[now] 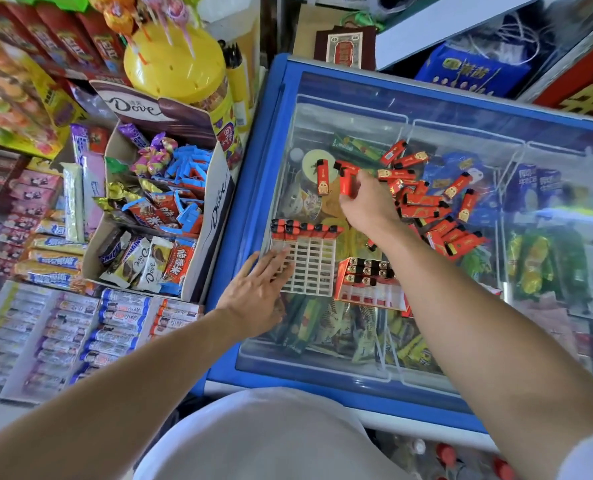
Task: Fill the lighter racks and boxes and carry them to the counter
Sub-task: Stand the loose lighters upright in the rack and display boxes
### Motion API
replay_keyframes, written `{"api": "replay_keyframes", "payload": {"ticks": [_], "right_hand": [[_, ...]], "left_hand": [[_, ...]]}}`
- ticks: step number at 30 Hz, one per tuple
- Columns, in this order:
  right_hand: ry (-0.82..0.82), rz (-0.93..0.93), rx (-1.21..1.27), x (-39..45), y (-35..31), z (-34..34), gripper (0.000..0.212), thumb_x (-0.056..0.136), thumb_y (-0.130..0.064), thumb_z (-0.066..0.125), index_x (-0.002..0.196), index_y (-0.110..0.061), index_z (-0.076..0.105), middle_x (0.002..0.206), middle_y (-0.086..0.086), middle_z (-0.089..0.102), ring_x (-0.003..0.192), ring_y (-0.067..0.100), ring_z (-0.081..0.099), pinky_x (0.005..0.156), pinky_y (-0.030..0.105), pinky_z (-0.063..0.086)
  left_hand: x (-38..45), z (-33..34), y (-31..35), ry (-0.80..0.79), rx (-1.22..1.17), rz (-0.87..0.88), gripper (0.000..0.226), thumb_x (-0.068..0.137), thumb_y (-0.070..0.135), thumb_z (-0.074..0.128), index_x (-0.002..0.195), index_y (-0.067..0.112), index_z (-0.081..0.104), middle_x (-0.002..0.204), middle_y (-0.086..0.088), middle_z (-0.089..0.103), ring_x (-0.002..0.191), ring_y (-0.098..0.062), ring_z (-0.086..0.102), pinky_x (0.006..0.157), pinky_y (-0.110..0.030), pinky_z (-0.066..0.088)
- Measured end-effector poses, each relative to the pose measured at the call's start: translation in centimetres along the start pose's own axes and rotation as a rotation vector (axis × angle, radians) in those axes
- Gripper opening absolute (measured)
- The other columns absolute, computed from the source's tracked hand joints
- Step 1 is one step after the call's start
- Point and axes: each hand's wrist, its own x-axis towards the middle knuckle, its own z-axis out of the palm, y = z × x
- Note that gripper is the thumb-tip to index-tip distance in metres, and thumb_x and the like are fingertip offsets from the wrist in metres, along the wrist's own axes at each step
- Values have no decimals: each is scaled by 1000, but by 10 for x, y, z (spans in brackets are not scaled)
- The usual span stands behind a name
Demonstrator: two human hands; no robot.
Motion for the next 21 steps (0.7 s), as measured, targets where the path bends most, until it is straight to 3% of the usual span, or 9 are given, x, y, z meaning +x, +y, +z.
{"api": "replay_keyframes", "payload": {"ticks": [2, 4, 6, 9, 12, 15, 18, 21], "right_hand": [[84, -98, 122, -22, -11, -10, 22, 96, -20, 66, 110, -19, 48, 83, -8, 61, 52, 1, 56, 41, 12, 38], [95, -191, 145, -44, -16, -17, 29, 95, -24, 68, 112, -23, 44, 85, -13, 60, 48, 0, 53, 41, 15, 39], [15, -248, 127, -62, -19, -21, 31, 93, -32, 70, 112, -24, 46, 86, -14, 59, 53, 0, 55, 46, 18, 44], [-130, -286, 82, -77, -20, -17, 26, 85, -41, 76, 101, -24, 64, 83, -12, 64, 52, -2, 51, 51, 20, 42], [-99, -364, -89, -80, -20, -4, 24, 92, -40, 69, 110, -25, 72, 94, -17, 64, 64, -8, 52, 63, 19, 47], [-52, -415, -260, -80, -21, 10, 27, 101, -39, 56, 119, -23, 67, 104, -12, 66, 87, 7, 64, 78, 32, 58], [19, -432, -318, -79, -21, 19, 27, 101, -38, 56, 122, -24, 65, 113, -10, 67, 95, 10, 66, 78, 34, 58], [76, -429, -337, -81, -21, 22, 25, 97, -37, 63, 120, -27, 66, 119, -13, 68, 96, 7, 67, 72, 27, 56]], "left_hand": [[0, 1, 1, -31, -27, -13, 95, 97, 57, 49, 161, 21, -10, 166, -4, -27, 155, -23, -20, 125, -44, -14], [3, 0, 2, -47, -110, -28, 95, 96, 54, 53, 162, 22, -7, 167, -1, -25, 154, -20, -21, 126, -43, -11], [6, -3, 0, -60, -160, -25, 96, 94, 53, 57, 163, 23, -2, 168, 1, -22, 155, -18, -20, 127, -43, -7], [6, -3, -5, -74, -184, -5, 102, 91, 53, 63, 162, 23, -4, 168, 1, -21, 155, -18, -20, 128, -44, -3], [4, 5, -8, -115, -138, 40, 114, 89, 56, 65, 159, 25, -19, 163, -1, -35, 150, -20, -32, 126, -44, -10], [2, 11, -10, -158, -91, 65, 123, 87, 63, 66, 154, 28, -32, 155, -3, -47, 144, -22, -42, 123, -44, -18], [3, 11, -12, -176, -109, 70, 126, 85, 65, 66, 152, 29, -35, 154, -3, -49, 142, -22, -45, 121, -44, -21], [3, 12, -12, -173, -106, 70, 130, 82, 68, 68, 152, 29, -35, 154, -3, -49, 142, -22, -45, 120, -43, -24]]}}
